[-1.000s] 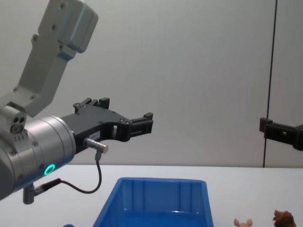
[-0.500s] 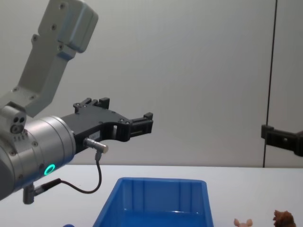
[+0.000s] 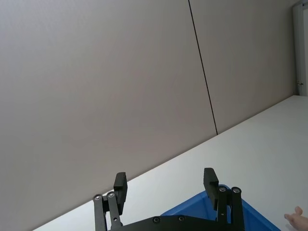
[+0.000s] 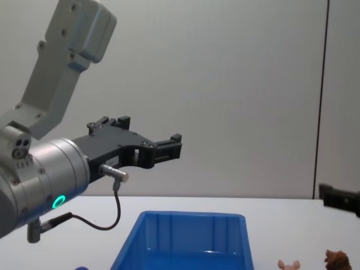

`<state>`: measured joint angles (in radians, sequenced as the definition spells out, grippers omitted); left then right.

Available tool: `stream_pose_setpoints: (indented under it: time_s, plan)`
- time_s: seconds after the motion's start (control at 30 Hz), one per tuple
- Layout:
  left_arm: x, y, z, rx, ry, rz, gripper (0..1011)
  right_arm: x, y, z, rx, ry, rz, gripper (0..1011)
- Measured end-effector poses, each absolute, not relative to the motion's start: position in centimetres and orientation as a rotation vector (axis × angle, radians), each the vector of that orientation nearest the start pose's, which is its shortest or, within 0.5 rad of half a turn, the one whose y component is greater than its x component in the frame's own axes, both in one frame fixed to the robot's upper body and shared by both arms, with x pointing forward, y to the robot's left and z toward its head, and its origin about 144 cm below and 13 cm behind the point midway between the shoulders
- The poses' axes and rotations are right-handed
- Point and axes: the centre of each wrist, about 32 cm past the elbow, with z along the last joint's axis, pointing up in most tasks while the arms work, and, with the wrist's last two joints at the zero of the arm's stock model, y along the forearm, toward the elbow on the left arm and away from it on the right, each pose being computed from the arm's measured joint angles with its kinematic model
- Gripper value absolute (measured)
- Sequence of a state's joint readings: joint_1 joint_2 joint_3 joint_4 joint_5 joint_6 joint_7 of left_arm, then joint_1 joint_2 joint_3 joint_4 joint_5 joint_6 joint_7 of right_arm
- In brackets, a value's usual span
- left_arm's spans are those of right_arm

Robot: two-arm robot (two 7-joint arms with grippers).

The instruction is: Pick up the two dolls from the table and place them into the box.

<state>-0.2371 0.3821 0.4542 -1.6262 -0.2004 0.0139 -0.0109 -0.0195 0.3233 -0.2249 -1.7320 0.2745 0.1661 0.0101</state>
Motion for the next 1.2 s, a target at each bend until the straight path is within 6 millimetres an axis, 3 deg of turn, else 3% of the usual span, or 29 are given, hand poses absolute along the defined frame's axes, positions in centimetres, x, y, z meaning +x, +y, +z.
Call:
stream_pose_setpoints:
  time_s: [1.2]
  plan:
    - [49.2, 19.8, 120.4, 0.061, -0.268, 1.124, 1001, 43.4, -22.9, 113.6, -0.339, 0.229, -1.326, 1001]
